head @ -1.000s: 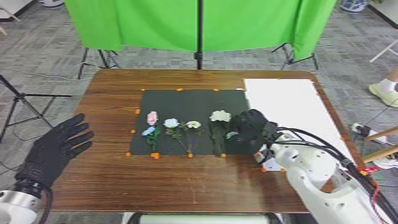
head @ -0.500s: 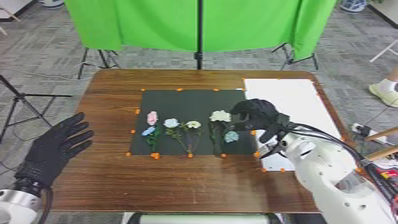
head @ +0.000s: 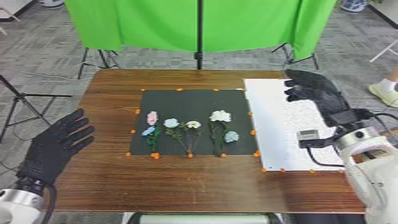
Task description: Arrange flowers
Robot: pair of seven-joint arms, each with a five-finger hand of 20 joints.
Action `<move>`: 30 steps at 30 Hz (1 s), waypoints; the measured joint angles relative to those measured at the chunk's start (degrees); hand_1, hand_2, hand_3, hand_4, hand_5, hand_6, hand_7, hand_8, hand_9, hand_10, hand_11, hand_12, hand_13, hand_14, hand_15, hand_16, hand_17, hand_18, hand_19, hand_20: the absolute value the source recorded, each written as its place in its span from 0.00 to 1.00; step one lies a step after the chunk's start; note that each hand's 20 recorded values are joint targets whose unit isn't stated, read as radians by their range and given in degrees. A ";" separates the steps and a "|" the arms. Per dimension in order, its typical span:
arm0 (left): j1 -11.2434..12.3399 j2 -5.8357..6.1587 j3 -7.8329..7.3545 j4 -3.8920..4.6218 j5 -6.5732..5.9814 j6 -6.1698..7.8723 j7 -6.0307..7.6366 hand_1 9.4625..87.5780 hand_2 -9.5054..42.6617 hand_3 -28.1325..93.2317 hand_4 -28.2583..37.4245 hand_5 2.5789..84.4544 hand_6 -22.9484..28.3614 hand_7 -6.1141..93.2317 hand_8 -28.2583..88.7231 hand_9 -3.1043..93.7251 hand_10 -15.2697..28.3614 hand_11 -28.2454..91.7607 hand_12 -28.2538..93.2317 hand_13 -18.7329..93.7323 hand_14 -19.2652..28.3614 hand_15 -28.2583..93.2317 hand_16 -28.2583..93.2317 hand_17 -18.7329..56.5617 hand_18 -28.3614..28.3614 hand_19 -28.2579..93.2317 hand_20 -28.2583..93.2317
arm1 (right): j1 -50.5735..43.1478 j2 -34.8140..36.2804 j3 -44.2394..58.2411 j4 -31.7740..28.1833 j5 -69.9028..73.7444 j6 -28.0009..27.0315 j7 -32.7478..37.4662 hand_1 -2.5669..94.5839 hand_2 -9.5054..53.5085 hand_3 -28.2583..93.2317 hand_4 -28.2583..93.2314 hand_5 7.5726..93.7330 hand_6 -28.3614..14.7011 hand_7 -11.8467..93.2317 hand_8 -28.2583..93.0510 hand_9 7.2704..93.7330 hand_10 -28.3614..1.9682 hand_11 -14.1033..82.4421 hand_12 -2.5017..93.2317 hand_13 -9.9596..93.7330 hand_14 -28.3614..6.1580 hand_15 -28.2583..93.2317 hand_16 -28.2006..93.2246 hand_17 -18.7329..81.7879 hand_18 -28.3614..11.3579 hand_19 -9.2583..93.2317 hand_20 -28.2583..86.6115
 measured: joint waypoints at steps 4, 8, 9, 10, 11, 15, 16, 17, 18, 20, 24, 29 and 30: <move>0.19 -1.16 0.48 -0.16 0.13 1.00 0.73 0.17 0.14 0.81 0.00 0.32 0.51 0.28 0.14 0.23 0.59 0.46 0.34 0.26 0.65 0.54 0.21 0.06 0.84 0.55 0.29 | -4.07 -1.70 1.54 0.00 13.61 0.93 0.61 0.14 0.11 0.94 0.00 0.28 0.52 0.18 0.15 0.29 0.53 0.25 0.21 0.31 0.48 0.38 0.42 0.23 0.19 0.49 0.42; 0.47 -1.45 1.59 -0.19 0.11 2.95 1.91 0.15 0.11 0.79 0.00 0.29 0.50 0.28 0.14 0.21 0.57 0.44 0.34 0.25 0.63 0.49 0.22 0.05 0.84 0.55 0.29 | -6.47 -3.89 1.17 0.04 22.25 1.25 0.85 0.13 0.11 0.93 0.00 0.24 0.56 0.18 0.15 0.25 0.53 0.22 0.22 0.28 0.47 0.29 0.47 0.18 0.18 0.46 0.40; 0.46 -1.45 1.87 -0.17 0.07 3.10 2.16 0.16 0.11 0.78 0.00 0.29 0.50 0.28 0.14 0.20 0.56 0.43 0.34 0.25 0.63 0.48 0.22 0.05 0.84 0.54 0.28 | -6.54 -4.80 1.33 0.04 23.20 0.57 1.27 0.13 0.11 0.93 0.00 0.24 0.56 0.18 0.15 0.25 0.53 0.22 0.22 0.28 0.47 0.29 0.48 0.18 0.18 0.46 0.40; 0.44 -1.45 2.13 -0.15 0.04 3.21 2.43 0.16 0.11 0.78 0.00 0.28 0.50 0.28 0.14 0.20 0.56 0.42 0.34 0.25 0.63 0.47 0.23 0.05 0.84 0.54 0.28 | -6.49 -5.87 1.68 0.04 23.55 -0.72 1.92 0.13 0.11 0.93 0.00 0.24 0.56 0.18 0.15 0.25 0.53 0.21 0.22 0.28 0.47 0.29 0.48 0.17 0.18 0.46 0.40; 0.40 -1.47 2.38 -0.13 0.01 3.34 2.70 0.16 0.11 0.78 0.00 0.28 0.50 0.28 0.14 0.20 0.56 0.42 0.34 0.25 0.63 0.47 0.23 0.04 0.84 0.54 0.28 | -6.39 -7.00 2.12 0.04 23.52 -2.39 2.73 0.13 0.11 0.92 0.00 0.24 0.56 0.18 0.15 0.25 0.53 0.21 0.22 0.28 0.47 0.28 0.48 0.17 0.18 0.46 0.40; 0.16 -1.73 3.25 -0.01 -0.04 3.55 3.57 0.16 0.11 0.78 0.00 0.26 0.49 0.27 0.14 0.19 0.55 0.40 0.34 0.24 0.63 0.46 0.23 0.04 0.84 0.54 0.28 | -5.96 -11.70 4.33 -0.21 22.29 -10.39 6.22 0.13 0.11 0.92 0.00 0.23 0.52 0.17 0.15 0.24 0.52 0.21 0.23 0.28 0.48 0.28 0.49 0.17 0.17 0.45 0.40; -0.03 -1.81 3.49 0.10 -0.04 3.55 3.73 0.15 0.11 0.78 0.00 0.26 0.49 0.27 0.14 0.19 0.55 0.40 0.34 0.24 0.63 0.45 0.24 0.04 0.84 0.54 0.28 | -5.96 -12.71 4.77 -0.38 21.64 -11.64 6.47 0.13 0.11 0.92 0.00 0.23 0.52 0.17 0.16 0.24 0.52 0.21 0.23 0.28 0.48 0.28 0.50 0.16 0.17 0.45 0.40; -0.28 -1.86 3.74 0.22 -0.05 3.55 3.88 0.15 0.11 0.78 0.00 0.26 0.49 0.27 0.14 0.19 0.55 0.40 0.34 0.24 0.63 0.45 0.24 0.04 0.84 0.54 0.28 | -5.97 -13.56 5.06 -0.58 20.85 -12.27 6.48 0.13 0.10 0.92 0.00 0.23 0.52 0.16 0.16 0.24 0.53 0.21 0.23 0.28 0.48 0.27 0.50 0.16 0.17 0.45 0.40; -0.58 -1.89 3.98 0.35 -0.05 3.55 4.02 0.15 0.11 0.78 0.00 0.26 0.49 0.27 0.14 0.19 0.55 0.40 0.34 0.24 0.63 0.45 0.24 0.04 0.84 0.54 0.28 | -5.98 -14.27 5.24 -0.75 20.19 -12.42 6.45 0.13 0.11 0.92 0.00 0.22 0.52 0.16 0.16 0.23 0.53 0.20 0.23 0.27 0.49 0.27 0.50 0.16 0.18 0.45 0.40; -1.19 -1.91 4.38 0.49 -0.08 3.67 4.31 0.15 0.10 0.78 0.00 0.26 0.49 0.27 0.14 0.19 0.55 0.40 0.34 0.25 0.63 0.45 0.24 0.05 0.84 0.54 0.28 | -6.02 -15.38 5.59 -0.92 19.74 -12.42 6.45 0.13 0.11 0.92 0.00 0.22 0.53 0.16 0.16 0.22 0.53 0.20 0.23 0.27 0.49 0.27 0.51 0.16 0.18 0.45 0.40; -1.87 -2.02 5.27 0.54 -0.18 4.29 4.81 0.16 0.10 0.78 0.00 0.26 0.49 0.27 0.14 0.19 0.55 0.40 0.35 0.25 0.63 0.46 0.25 0.05 0.83 0.54 0.29 | -6.22 -16.57 6.14 -1.05 19.12 -12.42 6.46 0.13 0.10 0.92 0.00 0.22 0.54 0.17 0.16 0.22 0.53 0.20 0.24 0.27 0.49 0.26 0.52 0.15 0.18 0.46 0.40; -3.78 -2.20 6.40 1.76 -0.13 4.20 4.24 0.16 0.10 0.79 0.00 0.26 0.49 0.28 0.14 0.19 0.55 0.40 0.35 0.25 0.63 0.47 0.25 0.05 0.83 0.54 0.29 | -6.58 -16.30 5.45 -1.16 11.93 -10.22 5.34 0.14 0.10 0.92 0.00 0.22 0.54 0.19 0.16 0.22 0.53 0.21 0.25 0.27 0.50 0.27 0.53 0.16 0.18 0.46 0.41; -4.38 -2.11 6.51 2.04 -0.10 4.12 4.08 0.17 0.06 0.78 0.00 0.26 0.49 0.28 0.14 0.19 0.55 0.40 0.35 0.25 0.63 0.47 0.24 0.05 0.83 0.54 0.29 | -6.57 -16.15 5.12 -1.06 11.28 -9.30 5.31 0.14 0.10 0.92 0.00 0.22 0.53 0.19 0.16 0.22 0.52 0.21 0.25 0.27 0.50 0.27 0.53 0.16 0.18 0.46 0.41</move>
